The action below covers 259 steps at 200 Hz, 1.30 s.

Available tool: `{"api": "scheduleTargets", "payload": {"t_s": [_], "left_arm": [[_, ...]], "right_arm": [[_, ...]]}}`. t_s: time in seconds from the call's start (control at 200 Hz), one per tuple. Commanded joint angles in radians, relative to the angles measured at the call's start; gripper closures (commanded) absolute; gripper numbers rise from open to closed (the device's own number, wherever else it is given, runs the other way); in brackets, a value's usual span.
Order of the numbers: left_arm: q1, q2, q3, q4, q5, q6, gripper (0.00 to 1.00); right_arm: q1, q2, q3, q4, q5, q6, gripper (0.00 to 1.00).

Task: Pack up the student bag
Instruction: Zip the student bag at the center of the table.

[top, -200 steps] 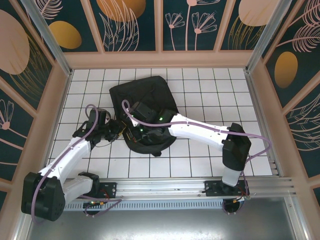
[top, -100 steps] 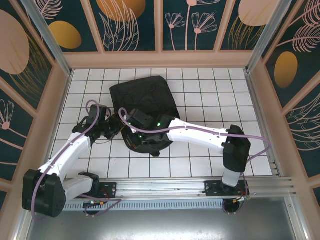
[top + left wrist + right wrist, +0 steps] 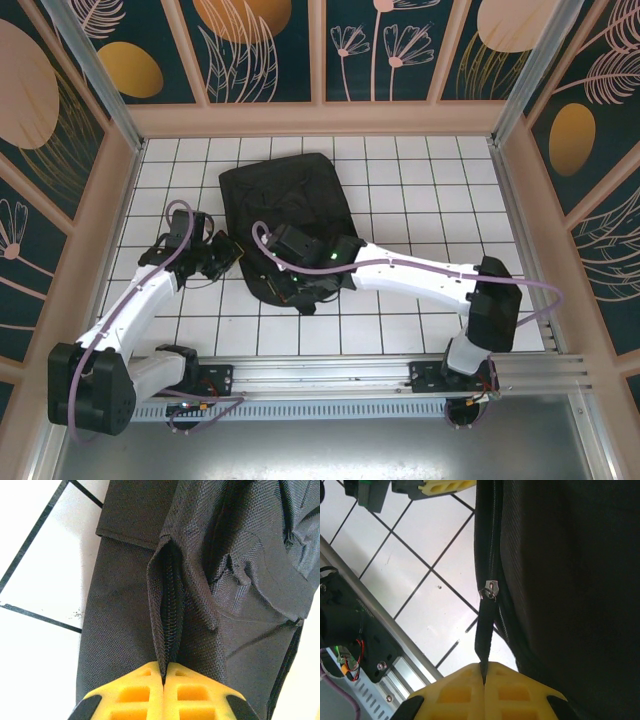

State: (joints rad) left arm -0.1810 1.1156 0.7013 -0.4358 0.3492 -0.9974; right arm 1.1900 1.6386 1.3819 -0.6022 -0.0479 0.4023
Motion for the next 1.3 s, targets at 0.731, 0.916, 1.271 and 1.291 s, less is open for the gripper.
{"api": "scheduleTargets", "payload": {"t_s": [0.731, 0.916, 1.271, 1.291], "left_arm": [[0.049, 0.011, 0.005, 0.021, -0.053, 0.071, 1.00], [0.047, 0.003, 0.018, 0.027, 0.019, 0.116, 1.00], [0.048, -0.045, -0.010, -0.009, 0.005, 0.165, 1.00], [0.048, -0.044, -0.007, -0.011, 0.002, 0.169, 1.00]], "right_arm": [[-0.006, -0.277, -0.151, -0.109, 0.055, 0.009, 1.00], [-0.020, -0.188, -0.106, -0.075, 0.034, 0.008, 0.96], [-0.192, 0.124, 0.080, -0.054, -0.069, 0.009, 0.86], [-0.194, 0.147, 0.097, -0.056, -0.061, 0.007, 0.86]]}}
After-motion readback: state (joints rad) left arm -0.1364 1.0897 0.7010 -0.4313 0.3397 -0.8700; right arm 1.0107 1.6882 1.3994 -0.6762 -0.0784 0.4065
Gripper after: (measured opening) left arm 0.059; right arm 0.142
